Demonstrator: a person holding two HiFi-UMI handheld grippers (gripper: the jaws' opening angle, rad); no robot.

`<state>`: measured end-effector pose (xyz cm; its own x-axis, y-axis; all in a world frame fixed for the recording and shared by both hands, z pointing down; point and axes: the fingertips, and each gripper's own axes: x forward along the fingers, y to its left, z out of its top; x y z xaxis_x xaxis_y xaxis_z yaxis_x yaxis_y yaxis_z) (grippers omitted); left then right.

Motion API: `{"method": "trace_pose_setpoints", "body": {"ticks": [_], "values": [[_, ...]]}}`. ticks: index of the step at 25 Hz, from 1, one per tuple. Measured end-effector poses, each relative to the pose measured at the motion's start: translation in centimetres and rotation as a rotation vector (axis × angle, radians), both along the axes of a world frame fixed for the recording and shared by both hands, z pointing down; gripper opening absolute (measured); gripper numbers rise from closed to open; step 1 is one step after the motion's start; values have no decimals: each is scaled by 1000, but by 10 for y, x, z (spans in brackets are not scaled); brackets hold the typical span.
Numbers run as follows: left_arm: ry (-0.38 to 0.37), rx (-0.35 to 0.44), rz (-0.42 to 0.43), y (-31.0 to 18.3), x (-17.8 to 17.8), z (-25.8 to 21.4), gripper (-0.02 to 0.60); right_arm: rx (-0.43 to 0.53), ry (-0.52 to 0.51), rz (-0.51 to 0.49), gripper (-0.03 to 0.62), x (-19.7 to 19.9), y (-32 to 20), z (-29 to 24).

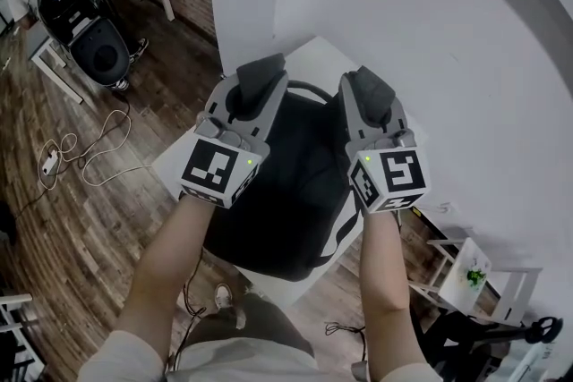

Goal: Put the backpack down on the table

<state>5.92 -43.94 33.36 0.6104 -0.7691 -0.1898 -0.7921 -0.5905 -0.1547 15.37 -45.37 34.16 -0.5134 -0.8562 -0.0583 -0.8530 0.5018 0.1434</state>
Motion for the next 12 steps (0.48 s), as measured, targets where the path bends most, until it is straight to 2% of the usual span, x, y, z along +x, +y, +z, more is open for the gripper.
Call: {"method": "trace_pose_setpoints", "body": {"ticks": [4, 12], "values": [[-21, -31, 3, -11, 7, 22, 49, -28, 3, 9, 54, 7, -6, 21], [-72, -165, 0, -36, 14, 86, 49, -138, 11, 40, 55, 17, -21, 88]]}}
